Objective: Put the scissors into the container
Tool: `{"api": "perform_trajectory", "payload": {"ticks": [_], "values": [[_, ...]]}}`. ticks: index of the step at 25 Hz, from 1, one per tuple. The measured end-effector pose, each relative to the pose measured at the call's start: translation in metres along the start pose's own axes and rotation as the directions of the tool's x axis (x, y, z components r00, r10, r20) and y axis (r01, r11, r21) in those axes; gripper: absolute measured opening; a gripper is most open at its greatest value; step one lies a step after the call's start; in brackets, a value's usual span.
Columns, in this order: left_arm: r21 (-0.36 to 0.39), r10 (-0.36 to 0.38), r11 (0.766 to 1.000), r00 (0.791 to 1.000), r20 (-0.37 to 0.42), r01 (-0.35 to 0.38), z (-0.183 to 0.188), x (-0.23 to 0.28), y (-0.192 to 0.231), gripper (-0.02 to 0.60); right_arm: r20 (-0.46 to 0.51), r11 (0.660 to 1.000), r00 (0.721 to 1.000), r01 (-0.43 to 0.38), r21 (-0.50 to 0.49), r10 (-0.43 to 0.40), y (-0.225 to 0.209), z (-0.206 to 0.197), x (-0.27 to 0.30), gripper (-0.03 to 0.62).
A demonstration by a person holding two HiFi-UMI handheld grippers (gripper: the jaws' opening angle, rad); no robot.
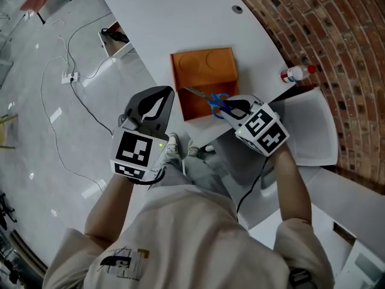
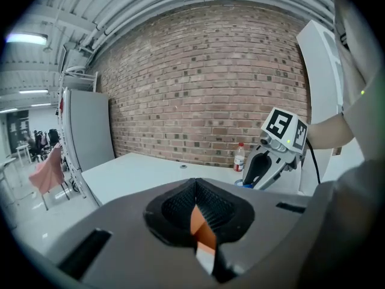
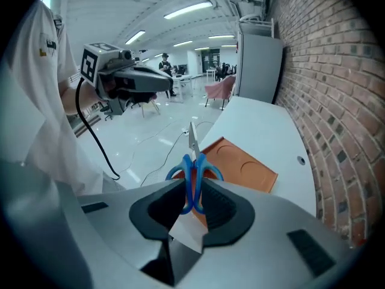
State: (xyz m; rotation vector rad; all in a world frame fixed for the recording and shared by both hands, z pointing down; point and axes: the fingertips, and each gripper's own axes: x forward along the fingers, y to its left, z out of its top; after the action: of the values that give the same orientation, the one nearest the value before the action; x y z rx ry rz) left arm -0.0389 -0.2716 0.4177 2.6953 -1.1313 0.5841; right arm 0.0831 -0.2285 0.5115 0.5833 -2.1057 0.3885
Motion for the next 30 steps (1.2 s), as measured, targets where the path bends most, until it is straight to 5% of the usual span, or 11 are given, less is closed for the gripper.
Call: {"api": "perform_trajectory", "payload": {"ticks": [20,30], "values": [[-0.063,0.065,0.995,0.989,-0.132,-0.074,-0.077,0.074,0.004,0.009,-0.259,0.966,0.957,-0.185,-0.180,0.135,-0.049,-0.078,0.111,0.080],[-0.035,0.075,0.996,0.976,-0.205,-0.084,-0.115,0.077,0.008,0.009,-0.373,0.948,0.924,-0.192,-0.255,0.086,-0.051,-0.100,0.133,0.080]]}}
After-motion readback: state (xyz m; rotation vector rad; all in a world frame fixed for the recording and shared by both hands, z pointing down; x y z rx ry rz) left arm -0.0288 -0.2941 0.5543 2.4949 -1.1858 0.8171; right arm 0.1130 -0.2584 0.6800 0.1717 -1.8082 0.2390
